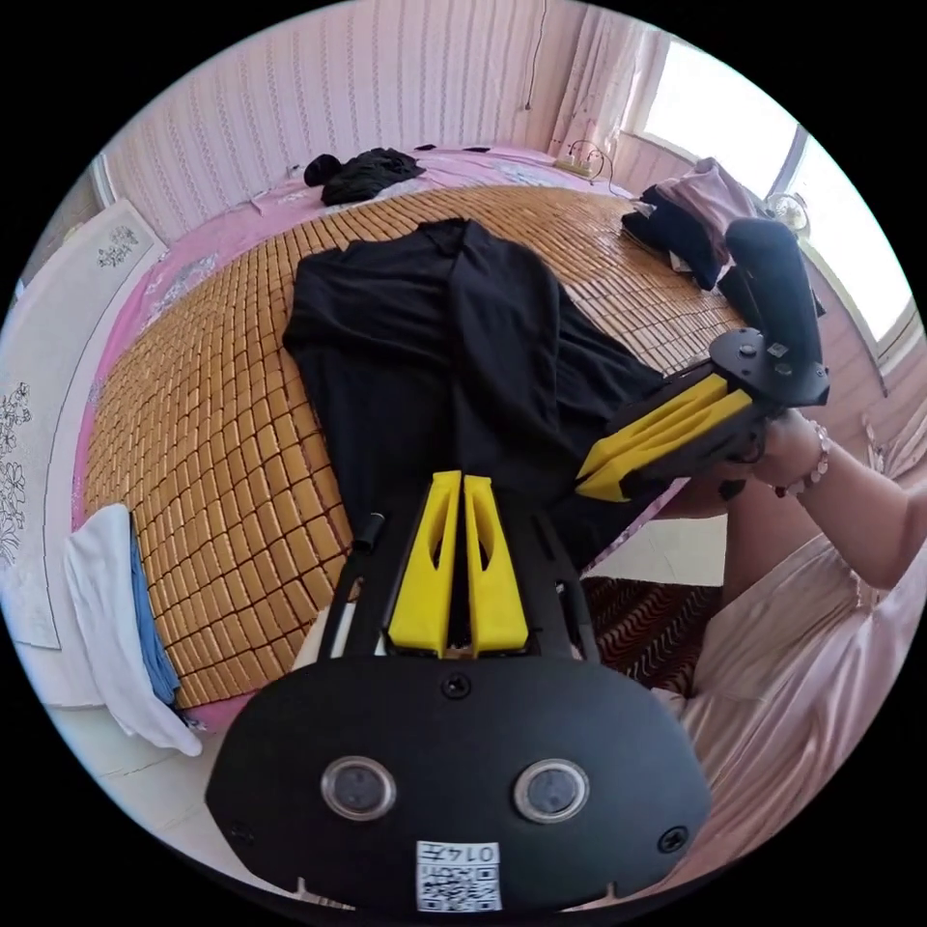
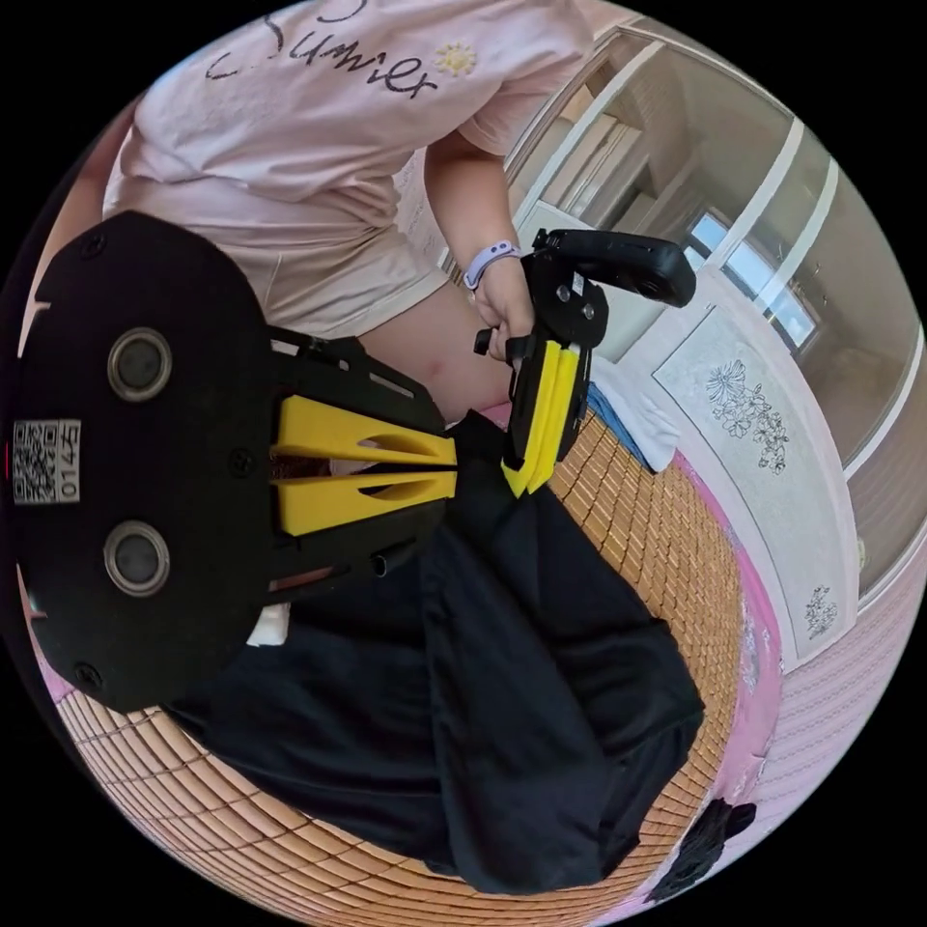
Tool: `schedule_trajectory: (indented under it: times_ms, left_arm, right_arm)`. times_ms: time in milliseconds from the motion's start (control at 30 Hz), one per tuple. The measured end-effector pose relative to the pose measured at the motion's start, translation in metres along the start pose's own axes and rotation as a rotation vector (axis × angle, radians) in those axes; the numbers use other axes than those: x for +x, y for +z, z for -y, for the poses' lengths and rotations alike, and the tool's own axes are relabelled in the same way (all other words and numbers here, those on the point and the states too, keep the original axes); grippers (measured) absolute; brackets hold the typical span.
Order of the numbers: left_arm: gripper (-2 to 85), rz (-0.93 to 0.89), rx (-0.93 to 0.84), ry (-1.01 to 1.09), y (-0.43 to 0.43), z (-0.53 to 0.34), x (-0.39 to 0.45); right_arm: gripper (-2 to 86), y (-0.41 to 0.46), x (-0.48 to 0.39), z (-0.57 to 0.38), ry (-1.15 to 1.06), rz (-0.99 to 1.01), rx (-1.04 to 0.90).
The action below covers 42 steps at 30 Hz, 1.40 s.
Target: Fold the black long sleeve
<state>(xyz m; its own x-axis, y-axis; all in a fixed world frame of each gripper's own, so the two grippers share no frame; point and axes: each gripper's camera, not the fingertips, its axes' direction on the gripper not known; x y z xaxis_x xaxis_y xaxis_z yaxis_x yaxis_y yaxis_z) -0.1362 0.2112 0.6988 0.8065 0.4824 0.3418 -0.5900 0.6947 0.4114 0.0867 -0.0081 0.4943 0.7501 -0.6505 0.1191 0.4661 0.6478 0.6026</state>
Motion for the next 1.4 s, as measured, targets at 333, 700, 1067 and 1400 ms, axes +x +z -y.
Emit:
schedule_trajectory:
  times_ms: [333,700,1067,1400]
  left_arm:
    - [-0.8,-0.074,-0.022,-0.217,0.0,-0.046,-0.085]
    - [2.2,-0.107,0.041,-0.287,0.008,-0.028,-0.176]
    - [8.2,-0.021,0.163,-0.277,0.079,0.142,-0.263]
    - [0.5,-0.007,0.039,-0.254,0.118,0.206,-0.269]
  right_arm:
    - [0.5,0.034,0.006,0.042,-0.066,-0.054,-0.156]
    - [4.7,-0.067,0.166,0.061,0.206,-0.42,0.001]
    - [13.4,-0.111,0.377,0.106,0.607,-0.52,0.174]
    - [-0.4,-0.177,0.398,0.119,0.52,-0.446,0.235]
